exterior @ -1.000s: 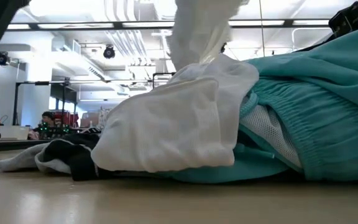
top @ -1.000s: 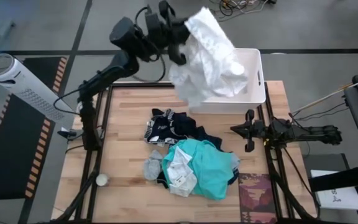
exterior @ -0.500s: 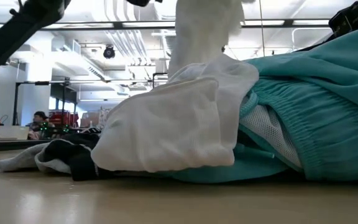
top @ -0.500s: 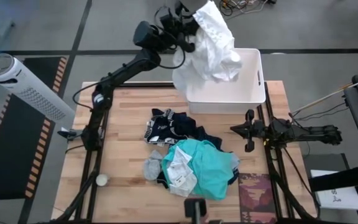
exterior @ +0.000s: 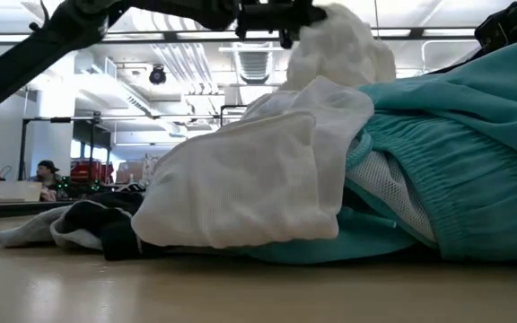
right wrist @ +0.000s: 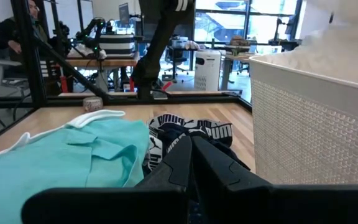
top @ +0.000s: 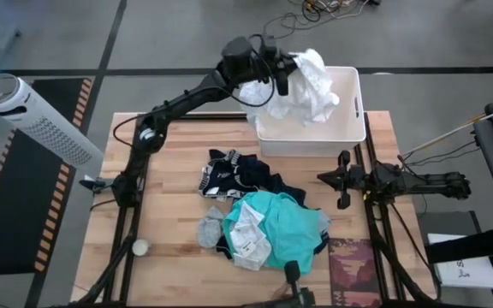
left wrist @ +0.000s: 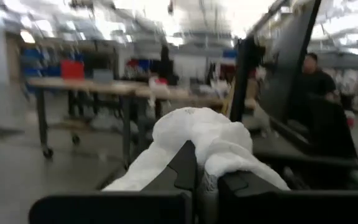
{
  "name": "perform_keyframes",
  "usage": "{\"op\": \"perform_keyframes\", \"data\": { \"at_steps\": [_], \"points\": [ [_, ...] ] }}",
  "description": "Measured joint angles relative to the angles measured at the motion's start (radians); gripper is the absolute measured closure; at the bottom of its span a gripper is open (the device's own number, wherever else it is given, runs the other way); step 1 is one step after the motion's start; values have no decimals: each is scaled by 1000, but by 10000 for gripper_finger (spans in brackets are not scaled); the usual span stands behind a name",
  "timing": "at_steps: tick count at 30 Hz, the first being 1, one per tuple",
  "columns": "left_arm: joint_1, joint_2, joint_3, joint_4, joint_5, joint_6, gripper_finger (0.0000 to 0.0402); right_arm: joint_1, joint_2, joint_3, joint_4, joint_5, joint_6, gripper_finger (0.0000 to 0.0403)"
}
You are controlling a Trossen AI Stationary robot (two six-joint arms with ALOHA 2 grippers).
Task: Sort clothes
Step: Put the white dress into the white laundry bin
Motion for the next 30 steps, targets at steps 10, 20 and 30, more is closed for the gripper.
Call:
{"op": "perform_keyframes", "data": {
  "at_steps": [10,20,30],
  "points": [
    [-27,10,0,-224,56,137,371,0,0,0,0,0,0,403],
    [-58,3,2,-286,56,232,250,0,0,0,0,0,-18,403],
    [-58,-68,2,-460,-6,368,151,0,0,0,0,0,-19,403]
  ]
}}
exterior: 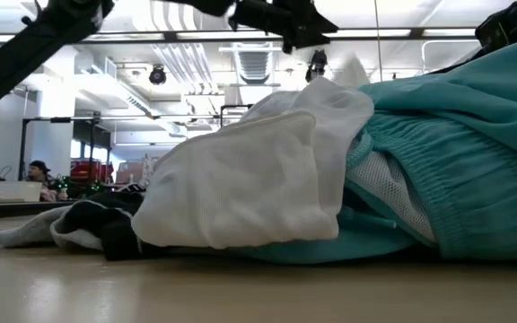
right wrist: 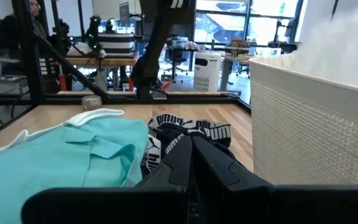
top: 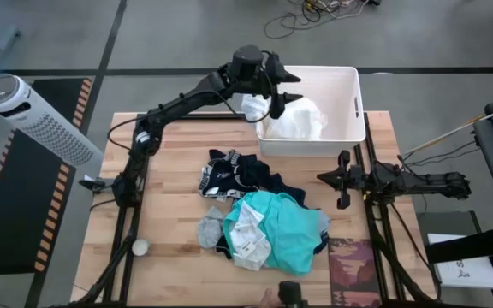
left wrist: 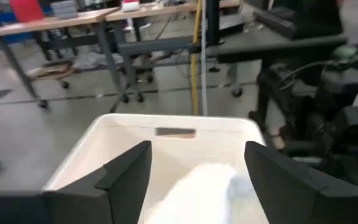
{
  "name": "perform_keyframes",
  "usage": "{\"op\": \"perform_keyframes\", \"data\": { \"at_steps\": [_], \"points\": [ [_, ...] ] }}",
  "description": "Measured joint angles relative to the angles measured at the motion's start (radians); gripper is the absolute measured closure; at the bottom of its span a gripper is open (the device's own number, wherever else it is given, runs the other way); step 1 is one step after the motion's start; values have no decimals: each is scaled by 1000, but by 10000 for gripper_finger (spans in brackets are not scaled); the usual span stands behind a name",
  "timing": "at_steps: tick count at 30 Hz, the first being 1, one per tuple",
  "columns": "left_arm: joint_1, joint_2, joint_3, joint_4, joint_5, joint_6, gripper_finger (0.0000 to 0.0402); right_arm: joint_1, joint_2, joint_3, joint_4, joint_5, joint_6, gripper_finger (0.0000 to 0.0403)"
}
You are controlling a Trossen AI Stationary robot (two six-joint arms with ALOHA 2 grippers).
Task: Sort clothes
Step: Put the white dress into the white laundry bin
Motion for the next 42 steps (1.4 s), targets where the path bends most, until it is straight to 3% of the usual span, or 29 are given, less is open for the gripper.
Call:
{"op": "perform_keyframes", "data": {
  "at_steps": [4,8,17,19,21,28,35,42],
  "points": [
    [1,-58,1,-97,-33,66,158,0,0,0,3,0,0,403],
    [8,-125,0,-203,-56,104,194,0,0,0,27,1,0,403],
    [69,-233,-46,-458,-61,136,341,0,0,0,62,0,6,403],
    [97,-254,-88,-488,-73,124,381,0,0,0,63,1,32,403],
    [130,-279,-158,-499,-75,90,394,0,0,0,94,1,74,403],
    [250,-414,-534,-299,-75,-20,400,0,12,0,289,0,134,403],
    [319,-554,-913,21,-73,-118,401,0,116,127,298,8,100,403],
    [326,-548,-1065,209,-66,-159,401,0,342,403,180,117,-2,403]
  ]
}}
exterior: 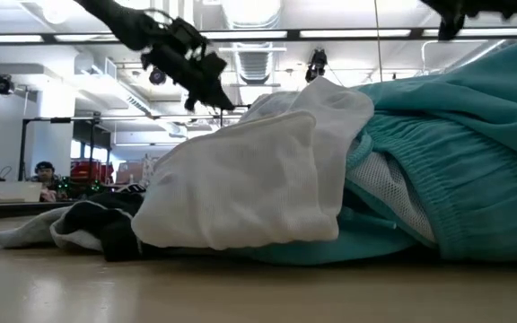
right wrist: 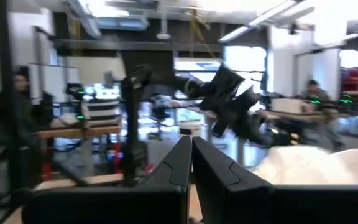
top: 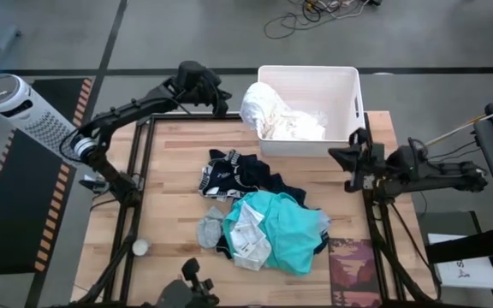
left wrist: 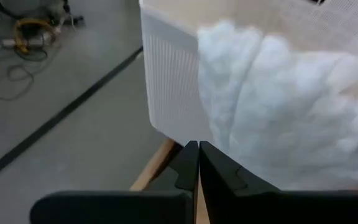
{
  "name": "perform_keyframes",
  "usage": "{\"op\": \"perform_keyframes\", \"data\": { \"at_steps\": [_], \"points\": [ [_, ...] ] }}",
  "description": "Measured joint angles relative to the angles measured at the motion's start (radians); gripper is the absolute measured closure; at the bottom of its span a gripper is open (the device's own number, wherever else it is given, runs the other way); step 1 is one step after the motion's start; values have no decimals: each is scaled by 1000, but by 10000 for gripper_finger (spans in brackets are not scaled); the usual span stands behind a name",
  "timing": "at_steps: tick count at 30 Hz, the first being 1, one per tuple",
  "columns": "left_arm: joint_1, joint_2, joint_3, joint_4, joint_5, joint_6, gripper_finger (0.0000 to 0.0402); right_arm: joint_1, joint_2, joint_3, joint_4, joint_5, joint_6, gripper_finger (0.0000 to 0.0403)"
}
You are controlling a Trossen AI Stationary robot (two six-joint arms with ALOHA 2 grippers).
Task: Sort clothes
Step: Put the white dress into the white laundry bin
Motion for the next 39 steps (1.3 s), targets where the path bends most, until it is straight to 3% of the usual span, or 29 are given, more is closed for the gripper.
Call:
{"op": "perform_keyframes", "data": {
  "at_steps": [3,10,13,21,28,32,39],
  "points": [
    [1,31,-16,57,35,-24,401,0,96,161,-186,108,-6,403],
    [-2,86,8,145,150,-74,402,0,276,486,-611,512,82,403],
    [-3,103,23,145,183,-88,402,0,327,587,-758,617,135,403],
    [-10,134,23,164,268,-93,402,0,397,712,-917,643,182,403],
    [-10,129,22,226,477,-88,396,0,403,725,-944,642,177,403],
    [-12,129,22,266,586,-90,365,0,403,723,-945,642,165,403],
    [-30,128,22,336,592,-119,284,0,404,723,-944,639,150,403]
  ]
}}
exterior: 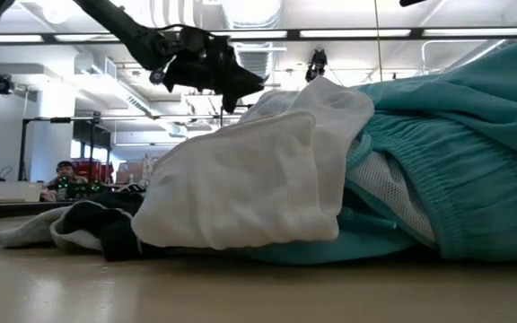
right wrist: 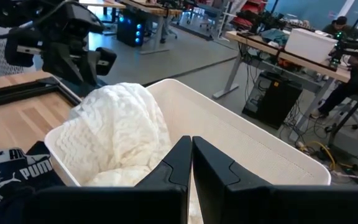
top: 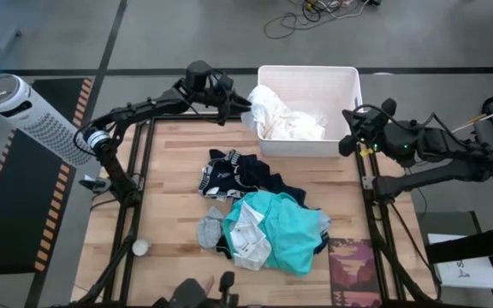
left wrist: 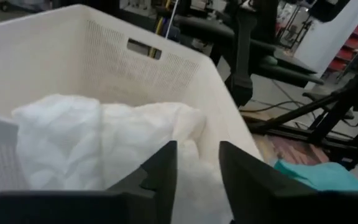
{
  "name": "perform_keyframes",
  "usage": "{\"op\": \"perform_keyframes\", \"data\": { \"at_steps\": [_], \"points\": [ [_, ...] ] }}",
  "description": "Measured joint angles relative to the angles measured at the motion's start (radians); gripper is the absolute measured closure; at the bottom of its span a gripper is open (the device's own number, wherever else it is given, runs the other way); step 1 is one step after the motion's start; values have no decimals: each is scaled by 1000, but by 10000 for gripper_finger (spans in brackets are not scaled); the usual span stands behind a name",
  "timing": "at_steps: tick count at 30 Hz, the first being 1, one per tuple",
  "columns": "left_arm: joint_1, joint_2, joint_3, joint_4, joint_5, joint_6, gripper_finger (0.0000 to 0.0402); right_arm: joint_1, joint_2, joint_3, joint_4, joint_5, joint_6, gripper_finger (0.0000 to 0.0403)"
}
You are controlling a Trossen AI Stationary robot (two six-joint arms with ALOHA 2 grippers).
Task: Sort clothes
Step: Put the white dress into the white laundry bin
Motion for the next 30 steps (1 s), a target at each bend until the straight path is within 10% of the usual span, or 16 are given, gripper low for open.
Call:
{"op": "perform_keyframes", "data": {
  "at_steps": [9,18,30],
  "points": [
    [3,-52,0,-140,-265,157,190,0,0,0,0,-7,-9,403],
    [-29,-36,-1,-178,-201,156,112,0,-1,0,0,-7,-16,403],
    [-64,1,-1,-190,-292,135,209,0,0,0,0,-6,-16,403]
  ]
}}
